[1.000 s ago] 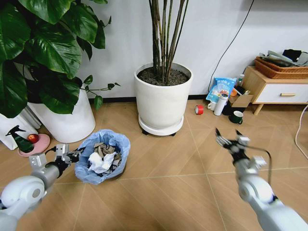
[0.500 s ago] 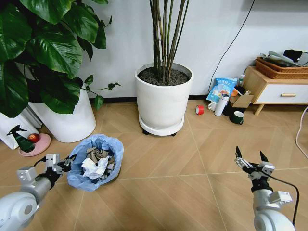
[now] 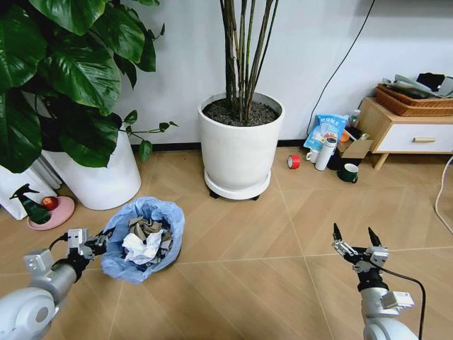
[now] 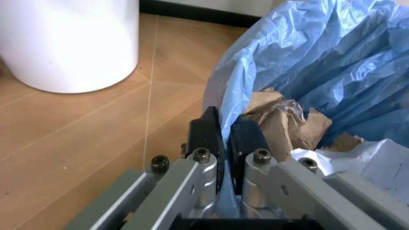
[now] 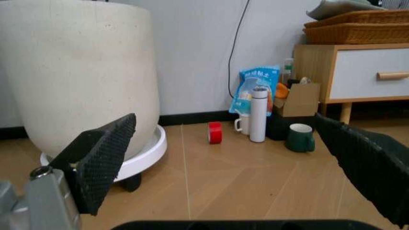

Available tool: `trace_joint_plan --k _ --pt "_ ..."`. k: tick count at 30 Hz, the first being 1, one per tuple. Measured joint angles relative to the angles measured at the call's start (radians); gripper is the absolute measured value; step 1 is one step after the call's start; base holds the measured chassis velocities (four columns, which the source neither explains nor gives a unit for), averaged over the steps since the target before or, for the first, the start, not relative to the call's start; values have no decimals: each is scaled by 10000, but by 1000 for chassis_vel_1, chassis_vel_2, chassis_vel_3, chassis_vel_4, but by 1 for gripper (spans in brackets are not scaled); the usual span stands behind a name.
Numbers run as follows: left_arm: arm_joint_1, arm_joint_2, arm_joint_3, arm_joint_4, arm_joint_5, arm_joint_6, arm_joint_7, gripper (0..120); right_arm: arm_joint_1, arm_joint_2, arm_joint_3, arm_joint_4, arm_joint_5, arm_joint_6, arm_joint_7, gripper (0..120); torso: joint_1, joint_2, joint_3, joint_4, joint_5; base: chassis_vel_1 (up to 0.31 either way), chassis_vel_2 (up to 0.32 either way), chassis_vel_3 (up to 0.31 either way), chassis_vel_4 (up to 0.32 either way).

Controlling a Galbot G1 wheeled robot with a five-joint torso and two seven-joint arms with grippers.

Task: Pick up the trash bin and place the garbage on the floor into it.

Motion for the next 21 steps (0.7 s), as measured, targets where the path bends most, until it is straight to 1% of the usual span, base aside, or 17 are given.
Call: trace_joint_plan --k 12,21 --pt "-102 21 101 11 -52 6 -11 0 4 102 -37 -81 -235 93 -91 100 0 0 0 -1 0 0 0 0 0" --pt "-123 -28 152 -17 -72 7 -17 0 -116 152 29 -111 -499 275 -335 100 0 0 0 -1 0 77 -15 -82 16"
